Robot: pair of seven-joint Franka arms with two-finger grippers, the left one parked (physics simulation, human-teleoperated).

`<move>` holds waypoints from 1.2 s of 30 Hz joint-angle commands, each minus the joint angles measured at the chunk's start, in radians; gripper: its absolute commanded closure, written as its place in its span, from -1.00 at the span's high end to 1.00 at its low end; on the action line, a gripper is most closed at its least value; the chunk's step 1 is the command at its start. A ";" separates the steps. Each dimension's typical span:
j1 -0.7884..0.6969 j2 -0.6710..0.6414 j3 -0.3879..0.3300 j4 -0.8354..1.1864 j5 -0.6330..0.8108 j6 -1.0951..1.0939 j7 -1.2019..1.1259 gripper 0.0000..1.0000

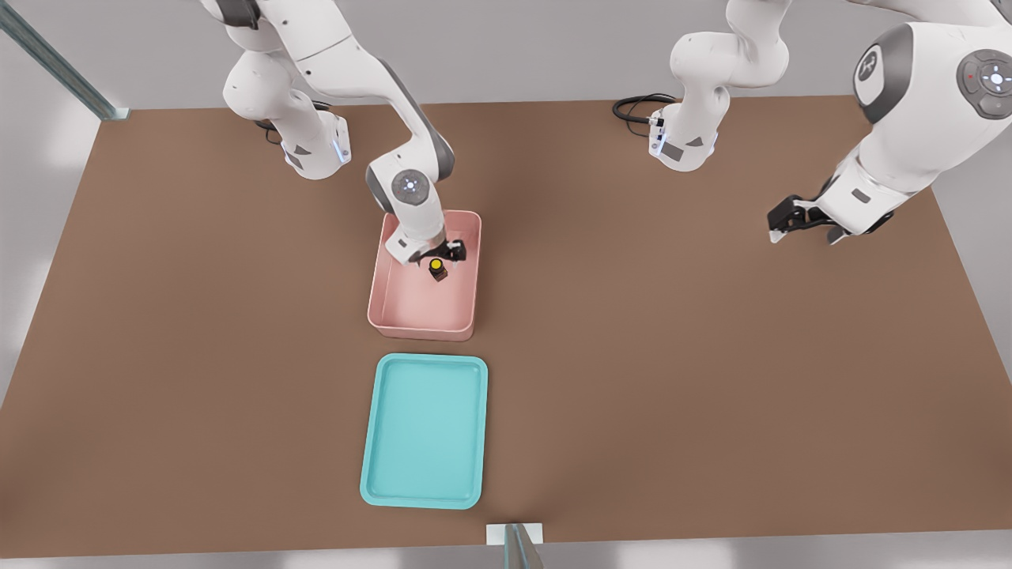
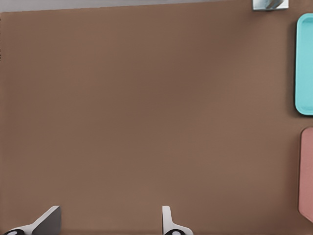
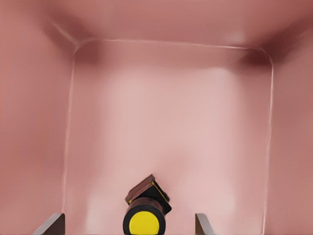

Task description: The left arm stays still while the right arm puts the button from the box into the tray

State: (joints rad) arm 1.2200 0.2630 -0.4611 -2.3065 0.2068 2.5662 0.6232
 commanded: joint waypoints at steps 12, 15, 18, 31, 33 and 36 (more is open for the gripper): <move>-0.005 0.016 0.012 -0.099 0.008 0.197 -0.099 0.99; -0.004 0.021 0.035 -0.119 0.009 0.218 -0.091 0.99; -0.005 0.033 0.064 -0.119 0.036 0.235 -0.082 0.98; -0.022 0.067 0.070 -0.119 0.045 0.275 -0.103 0.98; -0.022 0.067 0.070 -0.117 0.045 0.275 -0.102 0.69; -0.022 0.064 0.070 -0.114 0.045 0.273 -0.100 0.15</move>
State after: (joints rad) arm 1.1976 0.3280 -0.3909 -2.4214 0.2511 2.8329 0.5438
